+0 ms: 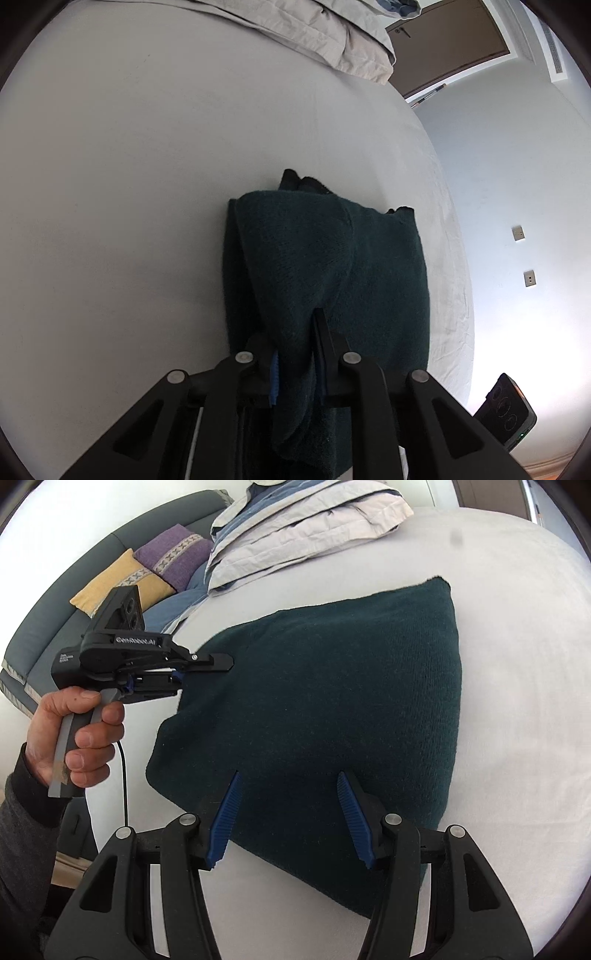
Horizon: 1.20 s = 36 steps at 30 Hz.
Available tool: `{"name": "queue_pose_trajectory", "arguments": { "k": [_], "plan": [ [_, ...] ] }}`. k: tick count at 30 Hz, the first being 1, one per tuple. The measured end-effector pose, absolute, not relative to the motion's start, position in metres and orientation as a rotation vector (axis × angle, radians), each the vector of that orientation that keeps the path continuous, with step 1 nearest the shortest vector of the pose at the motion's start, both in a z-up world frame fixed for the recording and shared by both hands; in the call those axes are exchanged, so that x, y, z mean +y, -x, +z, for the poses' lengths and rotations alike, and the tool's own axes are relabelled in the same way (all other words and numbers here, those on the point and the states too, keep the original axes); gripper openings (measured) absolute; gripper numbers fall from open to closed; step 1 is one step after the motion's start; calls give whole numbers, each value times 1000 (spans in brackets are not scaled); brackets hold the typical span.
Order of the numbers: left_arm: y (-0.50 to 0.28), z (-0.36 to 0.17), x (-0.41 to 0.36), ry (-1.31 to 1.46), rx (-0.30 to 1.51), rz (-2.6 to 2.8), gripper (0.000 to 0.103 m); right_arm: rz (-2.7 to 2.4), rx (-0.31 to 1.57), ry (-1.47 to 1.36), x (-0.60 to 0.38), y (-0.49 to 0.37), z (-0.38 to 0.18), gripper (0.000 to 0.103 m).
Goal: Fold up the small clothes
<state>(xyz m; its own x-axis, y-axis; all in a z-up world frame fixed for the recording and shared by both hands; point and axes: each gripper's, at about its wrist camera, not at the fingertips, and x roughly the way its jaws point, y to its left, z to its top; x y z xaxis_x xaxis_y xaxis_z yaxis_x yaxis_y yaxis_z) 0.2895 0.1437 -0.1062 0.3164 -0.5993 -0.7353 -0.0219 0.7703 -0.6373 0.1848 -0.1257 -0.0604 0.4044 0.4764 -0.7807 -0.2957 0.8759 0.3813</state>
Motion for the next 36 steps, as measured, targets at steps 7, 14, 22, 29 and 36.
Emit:
{"name": "queue_pose_trajectory", "arguments": {
  "k": [7, 14, 22, 29, 36],
  "plan": [
    [-256, -70, 160, 532, 1069, -274, 37, 493, 1008, -207, -128, -176, -51, 52],
    [-209, -32, 110, 320, 912, -346, 36, 491, 993, -299, -146, -178, -48, 52],
    [-191, -100, 98, 314, 997, -307, 18, 520, 1053, -259, -149, -171, -86, 45],
    [-187, -103, 97, 309, 976, -295, 18, 601, 1011, -659, -187, -185, -88, 43],
    [-182, -108, 97, 296, 955, -306, 18, 624, 1143, -738, -206, -192, -140, 26]
  ]
}}
